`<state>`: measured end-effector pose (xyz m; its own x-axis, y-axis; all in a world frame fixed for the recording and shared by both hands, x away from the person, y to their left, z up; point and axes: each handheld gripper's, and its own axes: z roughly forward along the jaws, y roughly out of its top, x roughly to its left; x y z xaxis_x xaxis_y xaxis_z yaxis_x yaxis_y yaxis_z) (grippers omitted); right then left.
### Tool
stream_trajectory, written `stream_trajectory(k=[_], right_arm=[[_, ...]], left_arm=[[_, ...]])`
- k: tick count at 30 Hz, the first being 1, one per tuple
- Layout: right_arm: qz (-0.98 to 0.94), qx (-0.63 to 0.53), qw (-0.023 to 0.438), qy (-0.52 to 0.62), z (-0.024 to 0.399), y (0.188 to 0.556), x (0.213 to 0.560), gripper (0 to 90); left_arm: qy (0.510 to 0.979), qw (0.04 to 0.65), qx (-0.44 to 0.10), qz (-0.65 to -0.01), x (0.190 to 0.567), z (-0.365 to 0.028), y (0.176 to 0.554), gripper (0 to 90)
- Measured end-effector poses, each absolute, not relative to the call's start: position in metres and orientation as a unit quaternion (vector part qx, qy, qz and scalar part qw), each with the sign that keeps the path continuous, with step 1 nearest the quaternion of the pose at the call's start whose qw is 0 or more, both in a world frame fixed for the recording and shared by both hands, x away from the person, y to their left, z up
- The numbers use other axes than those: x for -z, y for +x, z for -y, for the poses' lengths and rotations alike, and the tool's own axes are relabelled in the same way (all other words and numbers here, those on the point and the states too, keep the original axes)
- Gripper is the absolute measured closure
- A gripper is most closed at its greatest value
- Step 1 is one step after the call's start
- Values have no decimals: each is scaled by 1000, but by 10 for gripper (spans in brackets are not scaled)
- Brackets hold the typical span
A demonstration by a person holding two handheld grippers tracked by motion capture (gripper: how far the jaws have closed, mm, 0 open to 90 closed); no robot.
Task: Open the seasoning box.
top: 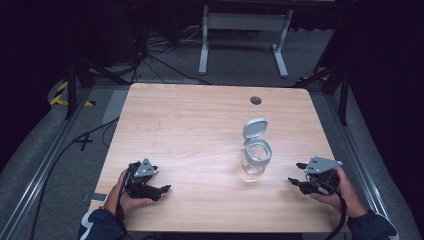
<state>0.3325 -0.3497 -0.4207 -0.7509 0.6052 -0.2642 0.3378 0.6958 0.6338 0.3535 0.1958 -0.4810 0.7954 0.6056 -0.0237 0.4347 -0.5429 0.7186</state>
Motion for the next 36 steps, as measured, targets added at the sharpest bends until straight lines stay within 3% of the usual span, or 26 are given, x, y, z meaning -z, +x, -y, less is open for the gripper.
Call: stream_trajectory(k=[9, 15, 16, 36], right_arm=[[-891, -293, 205, 278, 377, 311, 451, 356], [-864, -340, 196, 314, 397, 303, 460, 313], [-848, -375, 178, 331, 405, 302, 467, 301], [-847, -367, 172, 345, 407, 307, 467, 201]], left_arm=[[870, 373, -116, -300, 481, -195, 354, 158], [870, 373, -116, -300, 481, -195, 354, 159], [870, 373, -116, -300, 481, -195, 354, 159], [870, 372, -117, -302, 481, -196, 354, 159]])
